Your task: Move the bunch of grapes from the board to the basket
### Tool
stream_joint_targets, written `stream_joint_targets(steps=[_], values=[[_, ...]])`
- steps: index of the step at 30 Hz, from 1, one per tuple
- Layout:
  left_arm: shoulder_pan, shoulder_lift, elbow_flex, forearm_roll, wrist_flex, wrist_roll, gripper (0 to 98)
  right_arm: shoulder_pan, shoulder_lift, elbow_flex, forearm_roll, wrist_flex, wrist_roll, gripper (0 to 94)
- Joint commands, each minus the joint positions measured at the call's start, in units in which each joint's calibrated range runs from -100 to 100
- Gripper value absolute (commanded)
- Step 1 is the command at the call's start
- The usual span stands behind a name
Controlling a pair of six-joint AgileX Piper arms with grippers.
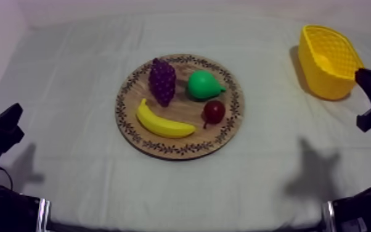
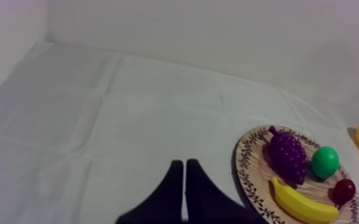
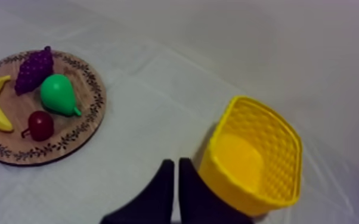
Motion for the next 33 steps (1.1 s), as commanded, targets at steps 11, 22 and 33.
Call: stream_joint_targets(steps=[11, 22, 33], values=[[-0.03, 0.00, -0.03, 0.02, 0.01, 0.00, 0.1, -7.72, 18.03, -23.55, 4.28, 6.62, -5.39, 0.5], [-0.03, 0.00, -0.03, 0.02, 0.01, 0.00, 0.1, -15.05, 34.17, -41.24, 8.23, 14.78, -13.00, 0.4], [-0.03, 0.00, -0.03, 0.02, 0.01, 0.00, 0.1, -21.09, 51.78, -61.42, 9.97, 23.54, -21.12, 0.3]])
